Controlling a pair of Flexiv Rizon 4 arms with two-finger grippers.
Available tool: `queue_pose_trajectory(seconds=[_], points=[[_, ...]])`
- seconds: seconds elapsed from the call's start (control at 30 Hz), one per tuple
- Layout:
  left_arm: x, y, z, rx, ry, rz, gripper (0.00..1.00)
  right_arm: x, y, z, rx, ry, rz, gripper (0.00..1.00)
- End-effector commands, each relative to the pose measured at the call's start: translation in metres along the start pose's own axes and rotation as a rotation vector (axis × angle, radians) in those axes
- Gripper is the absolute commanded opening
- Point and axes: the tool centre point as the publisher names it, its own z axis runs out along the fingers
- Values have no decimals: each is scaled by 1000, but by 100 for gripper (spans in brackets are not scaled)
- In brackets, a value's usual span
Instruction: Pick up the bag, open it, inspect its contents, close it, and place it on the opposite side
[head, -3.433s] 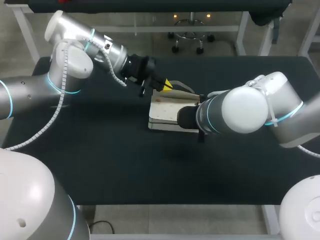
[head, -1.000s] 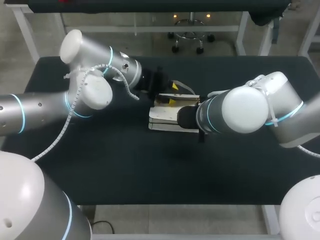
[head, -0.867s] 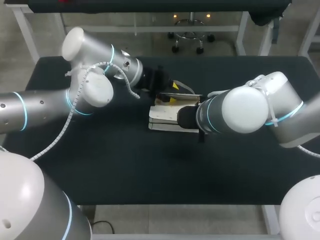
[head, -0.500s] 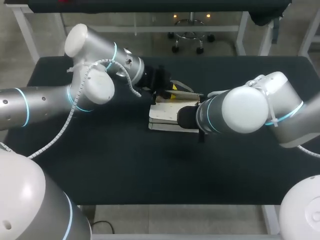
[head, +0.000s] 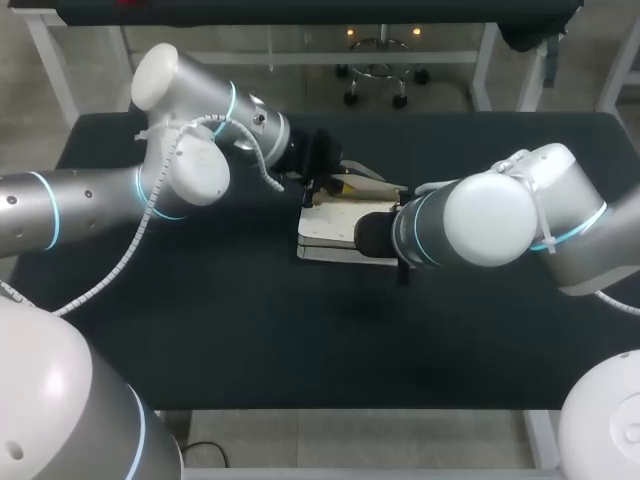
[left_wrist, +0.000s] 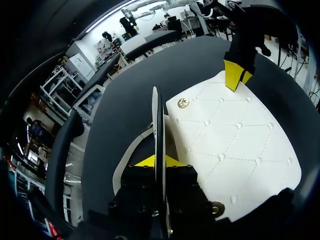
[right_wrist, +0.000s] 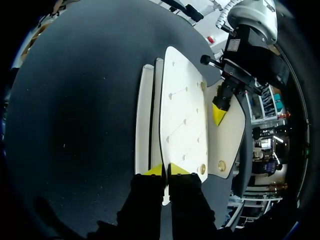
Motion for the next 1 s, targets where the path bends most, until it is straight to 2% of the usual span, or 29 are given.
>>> queue_pose_trajectory(seconds=[0.03, 0.07, 0.1, 0.13, 0.17, 0.2, 0.57, 0.83, 0.87, 0.9, 0.93, 1.0], points=[[0, 1, 0, 17, -3, -2, 0, 5, -4, 0, -11, -387, 1, 0], [0, 1, 0, 18, -3, -3, 0, 5, -4, 0, -7, -386, 3, 0], [-1, 1, -1, 22, -6, -5, 0, 4, -4, -2, -4, -386, 5, 15], [-2, 0, -2, 24, -7, -8, 0, 4, -5, -3, -5, -385, 7, 46], [-2, 0, -3, 27, -9, -10, 0, 4, -4, -5, -6, -383, 8, 97], [-3, -1, -4, 30, -12, -13, 0, 4, -4, -7, -5, -383, 8, 100], [-24, -7, -18, 26, -55, -39, 0, 11, 3, -38, -32, -396, 0, 100], [-32, -15, -34, 27, -72, -44, 0, 10, 11, -62, -32, -451, -30, 100], [-33, -15, -37, 27, -75, -44, 0, 10, 11, -64, -32, -453, -30, 89], [-33, -16, -39, 24, -79, -40, 0, 10, 11, -66, -33, -455, -30, 61], [-33, -18, -42, 22, -82, -35, 0, 9, 12, -68, -32, -459, -29, 38], [-33, -20, -47, 16, -90, -26, 0, 8, 13, -72, -28, -467, -32, 0]])
